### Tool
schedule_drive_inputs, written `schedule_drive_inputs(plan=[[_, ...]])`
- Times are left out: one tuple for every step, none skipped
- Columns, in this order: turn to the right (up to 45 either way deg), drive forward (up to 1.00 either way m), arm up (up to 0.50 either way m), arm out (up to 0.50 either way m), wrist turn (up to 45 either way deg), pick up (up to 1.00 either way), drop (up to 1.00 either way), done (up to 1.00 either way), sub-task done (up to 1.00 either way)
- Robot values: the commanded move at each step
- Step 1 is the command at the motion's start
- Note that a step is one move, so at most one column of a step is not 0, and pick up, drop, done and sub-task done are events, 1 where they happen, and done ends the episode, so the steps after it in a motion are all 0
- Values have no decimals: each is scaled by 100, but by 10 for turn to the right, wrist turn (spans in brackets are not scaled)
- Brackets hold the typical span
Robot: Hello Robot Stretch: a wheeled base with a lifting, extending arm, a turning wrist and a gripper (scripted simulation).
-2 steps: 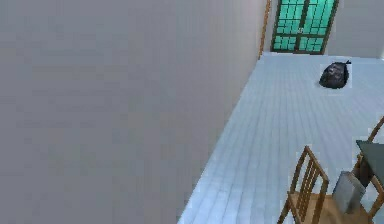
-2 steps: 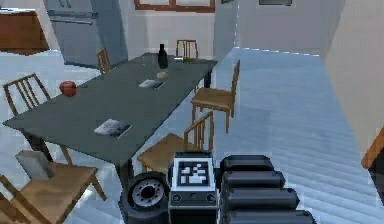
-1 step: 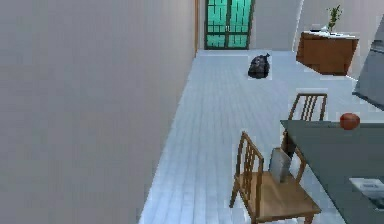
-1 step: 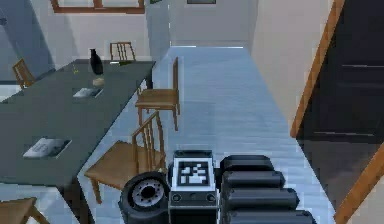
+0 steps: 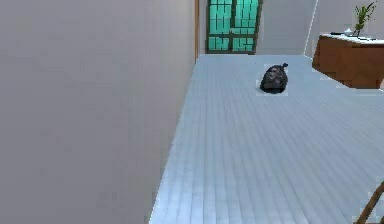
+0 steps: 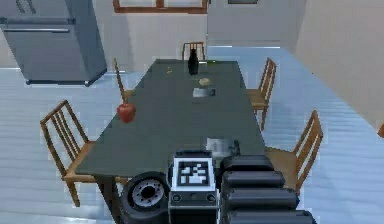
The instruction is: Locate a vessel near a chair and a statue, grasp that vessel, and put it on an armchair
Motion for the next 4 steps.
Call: schedule_drive_inputs(plan=[[30,0,0,0,0,0,0,0,0],[0,100,0,0,0,0,0,0,0],[0,100,0,0,0,0,0,0,0],[0,100,0,0,0,0,0,0,0]])
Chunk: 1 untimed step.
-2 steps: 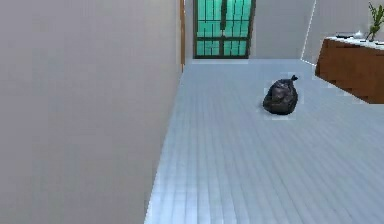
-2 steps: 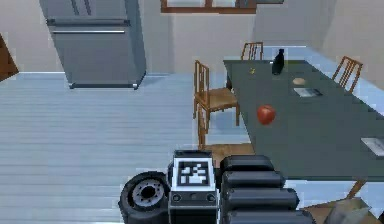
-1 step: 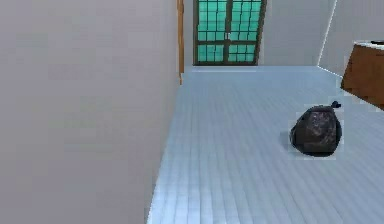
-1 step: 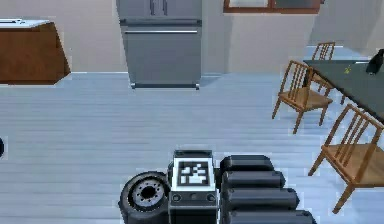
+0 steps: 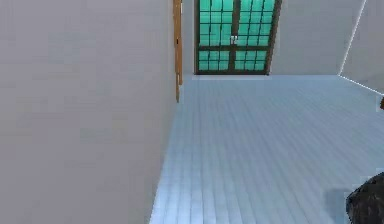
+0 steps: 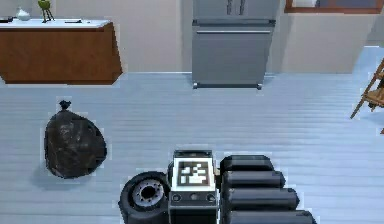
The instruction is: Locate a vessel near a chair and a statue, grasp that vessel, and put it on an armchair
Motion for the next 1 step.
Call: schedule_drive_inputs(plan=[[0,100,0,0,0,0,0,0,0]])
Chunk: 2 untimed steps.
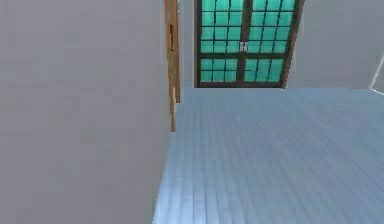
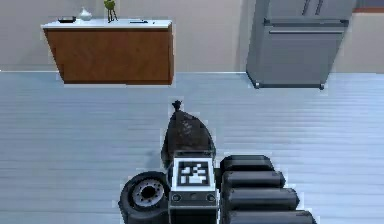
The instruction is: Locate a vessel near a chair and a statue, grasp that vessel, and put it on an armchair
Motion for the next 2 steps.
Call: schedule_drive_inputs(plan=[[0,100,0,0,0,0,0,0,0],[0,100,0,0,0,0,0,0,0]])
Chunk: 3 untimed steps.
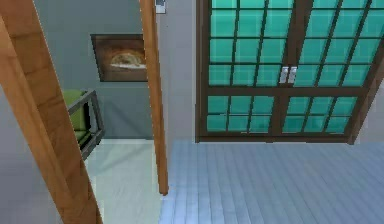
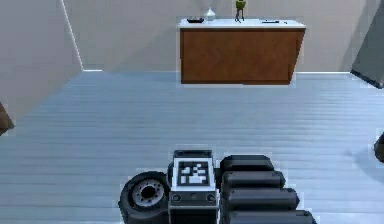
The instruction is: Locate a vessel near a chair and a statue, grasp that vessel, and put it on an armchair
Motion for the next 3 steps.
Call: schedule_drive_inputs(plan=[[0,50,0,0,0,0,0,0,0],[-390,0,0,0,0,0,0,0,0],[0,20,0,0,0,0,0,0,0]])
